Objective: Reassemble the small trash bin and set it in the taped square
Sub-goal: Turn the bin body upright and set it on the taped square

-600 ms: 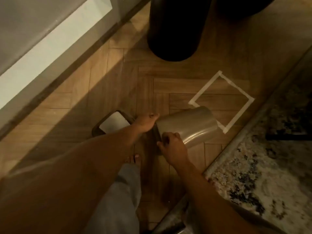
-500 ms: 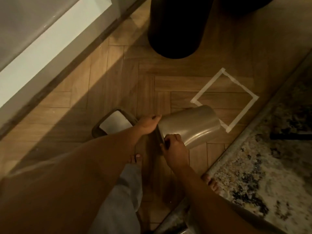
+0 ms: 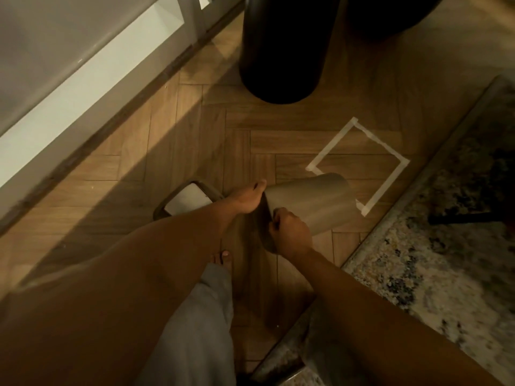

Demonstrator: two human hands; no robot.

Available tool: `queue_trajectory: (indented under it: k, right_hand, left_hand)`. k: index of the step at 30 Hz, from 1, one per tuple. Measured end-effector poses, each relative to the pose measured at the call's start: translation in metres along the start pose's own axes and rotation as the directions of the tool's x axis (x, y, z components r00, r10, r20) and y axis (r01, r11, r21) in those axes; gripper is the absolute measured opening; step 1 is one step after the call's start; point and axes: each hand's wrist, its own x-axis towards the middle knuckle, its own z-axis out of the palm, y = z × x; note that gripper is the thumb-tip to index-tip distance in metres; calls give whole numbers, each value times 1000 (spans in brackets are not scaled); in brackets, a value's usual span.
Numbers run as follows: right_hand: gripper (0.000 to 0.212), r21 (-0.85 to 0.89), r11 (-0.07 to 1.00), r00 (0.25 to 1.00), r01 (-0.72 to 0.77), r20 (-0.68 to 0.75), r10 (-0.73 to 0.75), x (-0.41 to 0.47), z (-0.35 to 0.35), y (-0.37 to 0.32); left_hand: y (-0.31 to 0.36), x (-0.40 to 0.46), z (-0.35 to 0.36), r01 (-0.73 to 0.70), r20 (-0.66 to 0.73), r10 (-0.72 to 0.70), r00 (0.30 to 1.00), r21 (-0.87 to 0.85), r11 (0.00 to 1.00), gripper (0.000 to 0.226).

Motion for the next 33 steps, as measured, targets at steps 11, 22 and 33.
queue_trajectory:
  k: [11,22,33]
  right_hand:
    - [19,164,984,959,-64,-262,106,-19,-104,23]
    - [14,484,873,907,-53,-343,245,-60,-136,41]
    - [82,447,894,994,-4,-95,52,-57,-126,76]
  left_hand:
    - [33,-64,-13,-213,-70,216,974,45,976,82]
    - [32,-117,-15,-295,-88,292,952,-23,955,105]
    - [50,-102,-10,-487,-75,492,867,77,870,83]
